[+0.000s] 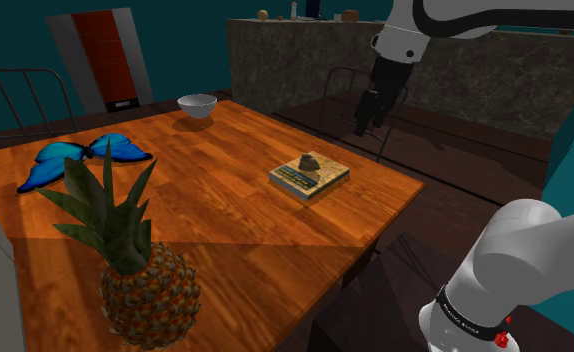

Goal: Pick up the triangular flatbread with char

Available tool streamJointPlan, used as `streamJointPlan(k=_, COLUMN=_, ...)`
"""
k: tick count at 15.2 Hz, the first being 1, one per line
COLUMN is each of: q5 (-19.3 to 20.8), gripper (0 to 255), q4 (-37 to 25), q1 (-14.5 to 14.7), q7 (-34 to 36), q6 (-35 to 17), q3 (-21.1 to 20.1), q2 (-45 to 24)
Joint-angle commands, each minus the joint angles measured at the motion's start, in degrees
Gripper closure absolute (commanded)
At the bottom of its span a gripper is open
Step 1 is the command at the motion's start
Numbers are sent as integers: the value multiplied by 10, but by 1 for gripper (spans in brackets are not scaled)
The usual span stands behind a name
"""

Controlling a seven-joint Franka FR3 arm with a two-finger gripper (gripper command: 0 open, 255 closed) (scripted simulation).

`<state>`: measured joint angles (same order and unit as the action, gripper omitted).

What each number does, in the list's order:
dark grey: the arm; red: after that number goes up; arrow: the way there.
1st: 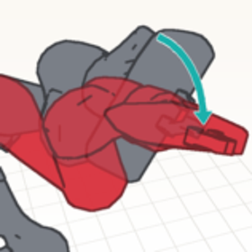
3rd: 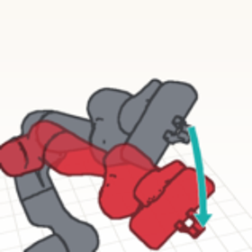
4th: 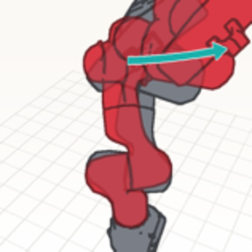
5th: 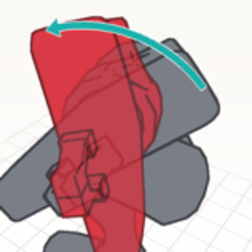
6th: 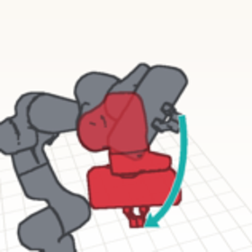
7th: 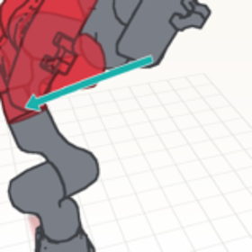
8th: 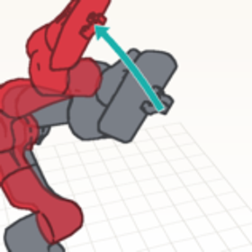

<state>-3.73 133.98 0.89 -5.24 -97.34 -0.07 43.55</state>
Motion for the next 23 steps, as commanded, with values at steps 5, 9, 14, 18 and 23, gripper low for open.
streamJointPlan(k=5, q5=-11, gripper=0, q4=25, q1=18, q7=-23, q6=-94, q3=-7, q2=-44)
streamJointPlan(k=9, q5=-24, gripper=0, q4=36, q1=37, q7=-48, q6=-185, q3=-14, q2=-100)
streamJointPlan(k=14, q5=-34, gripper=0, q4=49, q1=50, q7=-67, q6=-263, q3=-19, q2=-147)
streamJointPlan(k=18, q5=-36, gripper=0, q4=75, q1=51, q7=-70, q6=-295, q3=-19, q2=-153)
streamJointPlan(k=23, q5=-37, gripper=255, q4=84, q1=52, q7=-71, q6=-308, q3=-20, q2=-156)
